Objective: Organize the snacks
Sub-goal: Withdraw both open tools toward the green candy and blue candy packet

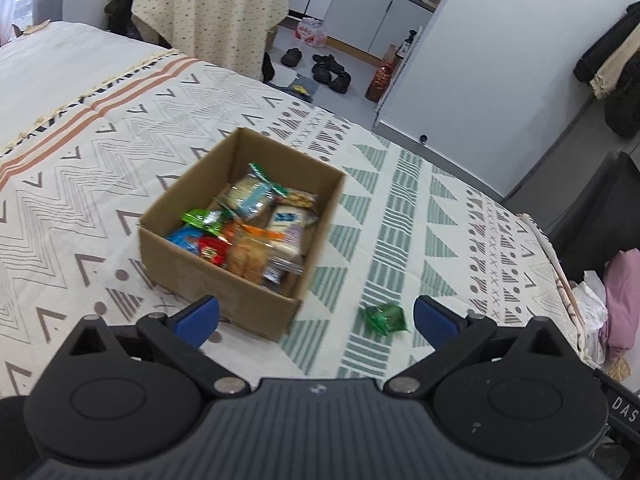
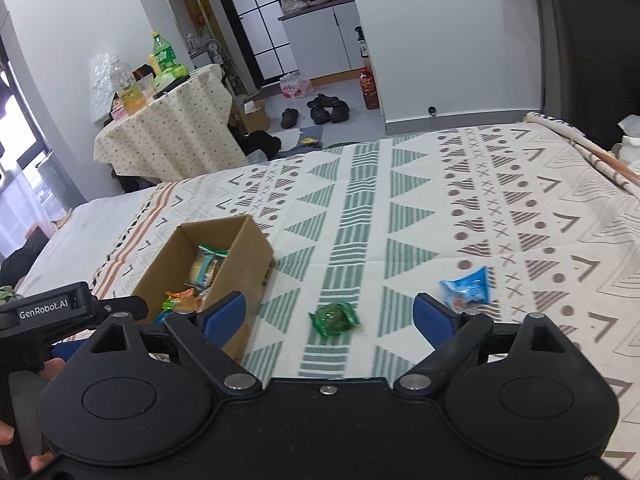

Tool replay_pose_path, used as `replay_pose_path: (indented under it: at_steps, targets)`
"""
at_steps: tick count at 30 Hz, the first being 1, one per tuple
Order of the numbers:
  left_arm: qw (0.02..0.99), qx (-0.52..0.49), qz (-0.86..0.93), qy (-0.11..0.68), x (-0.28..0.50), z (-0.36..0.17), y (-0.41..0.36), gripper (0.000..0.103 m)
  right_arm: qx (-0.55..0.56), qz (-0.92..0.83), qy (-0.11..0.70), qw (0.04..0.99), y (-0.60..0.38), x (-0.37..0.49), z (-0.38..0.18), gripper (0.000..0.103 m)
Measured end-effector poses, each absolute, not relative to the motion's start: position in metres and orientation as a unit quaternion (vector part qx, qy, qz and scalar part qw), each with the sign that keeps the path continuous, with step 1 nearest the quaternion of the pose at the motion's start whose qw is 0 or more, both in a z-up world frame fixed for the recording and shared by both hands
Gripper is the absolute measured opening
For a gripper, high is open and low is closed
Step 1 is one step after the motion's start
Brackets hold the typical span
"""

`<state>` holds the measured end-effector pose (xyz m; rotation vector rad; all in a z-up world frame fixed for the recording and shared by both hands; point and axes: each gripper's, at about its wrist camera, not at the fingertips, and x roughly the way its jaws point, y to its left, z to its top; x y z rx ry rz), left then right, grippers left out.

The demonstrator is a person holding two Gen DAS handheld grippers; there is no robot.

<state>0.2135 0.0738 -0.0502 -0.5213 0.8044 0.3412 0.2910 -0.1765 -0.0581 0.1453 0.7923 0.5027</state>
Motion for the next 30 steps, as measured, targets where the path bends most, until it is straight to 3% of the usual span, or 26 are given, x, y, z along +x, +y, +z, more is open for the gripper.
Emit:
replay_pose_path:
  at_steps: [16, 30]
  targets:
    - [0.873, -0.242, 0.15, 0.397, 0.231, -0.055, 0.028, 0.103, 0.114, 0.22, 0.391, 0.887, -0.241, 0.309, -0.068, 0.095]
    - [0.871, -0.24, 0.152, 0.4, 0.259, -0.092, 0.011, 0.101, 0.13, 0.221, 0.405, 0.878, -0.261, 0.33, -0.113, 0.096]
